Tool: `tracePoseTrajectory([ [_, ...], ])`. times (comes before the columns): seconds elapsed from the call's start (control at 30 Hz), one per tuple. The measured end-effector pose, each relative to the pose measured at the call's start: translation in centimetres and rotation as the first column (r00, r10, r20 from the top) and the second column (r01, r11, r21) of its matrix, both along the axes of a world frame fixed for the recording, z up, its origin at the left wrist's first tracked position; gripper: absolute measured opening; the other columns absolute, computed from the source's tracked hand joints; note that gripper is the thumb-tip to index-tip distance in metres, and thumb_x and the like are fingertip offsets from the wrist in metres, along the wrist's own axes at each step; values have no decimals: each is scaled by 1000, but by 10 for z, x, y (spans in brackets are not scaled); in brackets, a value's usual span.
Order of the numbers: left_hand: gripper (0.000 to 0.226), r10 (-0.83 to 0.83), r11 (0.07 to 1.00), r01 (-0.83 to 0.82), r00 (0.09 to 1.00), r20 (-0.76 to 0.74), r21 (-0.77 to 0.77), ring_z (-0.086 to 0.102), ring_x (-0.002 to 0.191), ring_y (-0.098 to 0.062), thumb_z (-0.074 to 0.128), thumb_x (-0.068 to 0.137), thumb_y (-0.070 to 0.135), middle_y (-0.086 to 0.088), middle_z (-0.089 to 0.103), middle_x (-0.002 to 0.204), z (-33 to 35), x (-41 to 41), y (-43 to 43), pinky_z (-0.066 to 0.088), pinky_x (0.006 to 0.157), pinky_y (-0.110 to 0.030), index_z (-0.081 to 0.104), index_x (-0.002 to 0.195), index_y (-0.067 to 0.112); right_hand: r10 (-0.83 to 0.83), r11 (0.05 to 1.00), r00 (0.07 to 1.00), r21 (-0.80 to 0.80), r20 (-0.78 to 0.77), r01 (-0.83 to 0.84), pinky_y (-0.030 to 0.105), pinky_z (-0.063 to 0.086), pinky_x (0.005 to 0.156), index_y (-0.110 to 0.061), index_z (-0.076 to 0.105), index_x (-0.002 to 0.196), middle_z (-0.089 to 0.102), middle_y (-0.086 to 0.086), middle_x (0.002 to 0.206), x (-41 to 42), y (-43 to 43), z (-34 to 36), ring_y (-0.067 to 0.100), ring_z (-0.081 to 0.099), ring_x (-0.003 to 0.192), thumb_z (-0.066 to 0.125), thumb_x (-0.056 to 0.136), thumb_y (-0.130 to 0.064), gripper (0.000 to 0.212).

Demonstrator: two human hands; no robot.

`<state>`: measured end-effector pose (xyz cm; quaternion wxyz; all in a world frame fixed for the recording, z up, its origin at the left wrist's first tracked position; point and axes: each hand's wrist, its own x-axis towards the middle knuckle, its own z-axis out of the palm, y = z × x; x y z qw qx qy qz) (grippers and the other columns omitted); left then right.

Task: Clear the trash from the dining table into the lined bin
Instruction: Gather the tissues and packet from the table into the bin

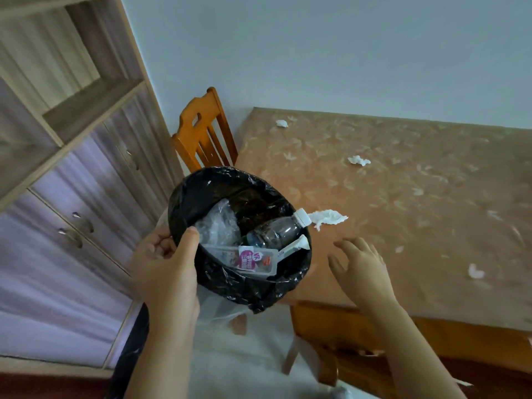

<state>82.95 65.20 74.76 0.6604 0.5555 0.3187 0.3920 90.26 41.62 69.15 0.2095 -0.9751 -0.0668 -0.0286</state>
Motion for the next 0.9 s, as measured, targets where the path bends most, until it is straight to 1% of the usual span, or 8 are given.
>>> tracePoseTrajectory([
  [0.1,7,-45,999,45,999,-3,1,49,50,-4,69,62,23,13,56,50,-3,-19,36,42,47,-17,62,60,24,15,1000,1000,-5,-16,-15,42,35,99,-14,58,116,57,9,122,-24,45,-3,30,49,112,56,84,-27,34],
  [0.23,12,-31,1000,31,998,-53,-2,48,58,-13,69,64,25,-2,54,63,-6,-30,72,41,52,-24,58,65,19,8,1000,999,-21,-45,-9,41,36,98,-17,55,118,55,7,124,-41,79,-4,28,48,114,54,86,-30,35],
  [0.33,13,-34,999,34,997,-65,-5,46,59,-14,68,67,23,-4,50,65,-8,-22,90,41,52,-23,57,68,18,-31,999,998,-44,-50,29,40,37,98,-18,54,119,55,6,125,-38,85,-5,26,47,114,54,86,-32,36],
  [0.43,15,-51,998,53,995,-82,15,45,59,-14,68,68,24,-5,48,64,-11,-2,102,39,50,-22,57,69,14,-79,996,995,-45,-56,77,41,38,98,-17,54,119,55,6,125,-23,87,-6,27,48,113,55,85,-31,37],
  [0.57,27,-85,996,86,993,-83,14,50,68,-19,68,73,17,-12,54,79,-15,41,107,44,55,-24,59,91,-1,-136,991,990,-15,-46,135,42,37,99,-14,55,119,56,9,124,14,88,-9,29,50,112,55,85,-28,37],
  [0.7,19,-127,990,132,987,-96,49,53,69,-18,67,75,16,-11,57,81,-11,80,112,45,52,-18,59,90,5,-197,979,980,51,-36,199,44,40,93,-11,58,115,58,12,119,41,87,-11,33,50,109,60,82,-22,35],
  [0.8,30,-185,981,190,979,-87,49,52,70,-19,67,73,18,-14,57,84,-11,110,110,45,54,-20,59,95,0,-227,972,973,51,-42,229,45,43,90,-10,58,114,60,13,117,58,87,-13,34,52,106,61,81,-21,34],
  [0.9,25,-231,971,235,969,-83,34,53,67,-14,68,75,15,-9,58,80,-13,136,109,46,53,-15,59,95,3,-288,955,956,57,-50,291,44,43,88,-10,59,112,60,12,117,71,87,-13,33,52,106,60,81,-20,32],
])
